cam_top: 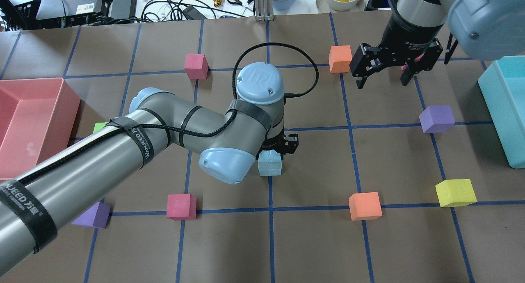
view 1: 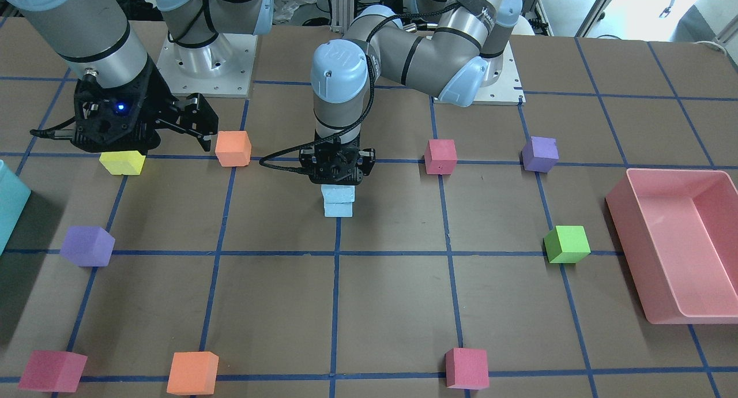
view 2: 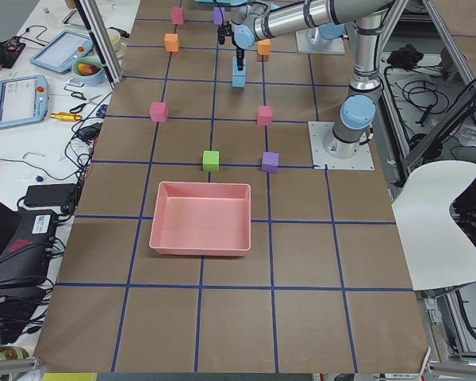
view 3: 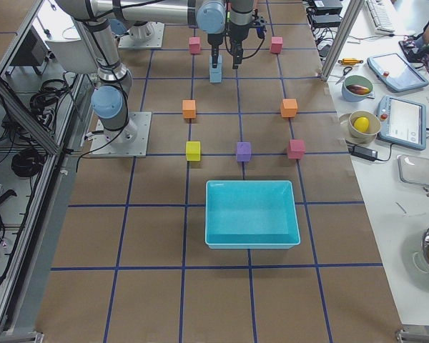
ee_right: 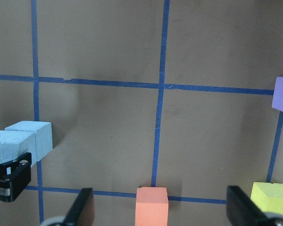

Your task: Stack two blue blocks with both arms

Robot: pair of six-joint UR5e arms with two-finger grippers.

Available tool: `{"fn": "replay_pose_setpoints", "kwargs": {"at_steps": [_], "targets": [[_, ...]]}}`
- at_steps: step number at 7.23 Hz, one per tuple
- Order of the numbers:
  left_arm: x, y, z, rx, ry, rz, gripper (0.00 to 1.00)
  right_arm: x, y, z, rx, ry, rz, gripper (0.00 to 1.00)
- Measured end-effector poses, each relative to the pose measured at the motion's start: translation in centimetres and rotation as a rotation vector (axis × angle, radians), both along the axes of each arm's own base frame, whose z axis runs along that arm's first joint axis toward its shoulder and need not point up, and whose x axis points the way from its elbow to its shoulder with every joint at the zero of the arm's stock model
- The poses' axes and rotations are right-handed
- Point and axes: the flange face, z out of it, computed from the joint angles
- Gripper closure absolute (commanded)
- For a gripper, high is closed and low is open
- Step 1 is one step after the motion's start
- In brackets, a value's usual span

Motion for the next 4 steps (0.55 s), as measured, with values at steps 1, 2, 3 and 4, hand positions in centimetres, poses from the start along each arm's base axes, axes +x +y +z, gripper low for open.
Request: {"fn": "replay_pose_setpoints", "kwargs": {"at_steps": [1, 2, 3, 4], "targets": [[0.0, 0.0, -0.4, 0.008, -0.001, 0.003, 0.15, -0.2, 0.2, 0.2, 0.004, 0.016, -0.001, 0.00], [0.0, 0.0, -0.5, 0.009, -0.001, 0.005, 0.15, -0.5, 0.3, 0.3, 0.005, 0.045, 0.000, 0.00], [0.0, -0.2, -0.1, 0.003, 0.003, 0.008, 0.15, -0.7, 0.4, 0.4, 0.004, 0.066, 0.000, 0.00], [0.2, -0.6, 0.9, -0.013, 0.014, 0.013, 0.15, -0.7, 0.5, 0.6, 0.001, 0.073, 0.000, 0.00]]}}
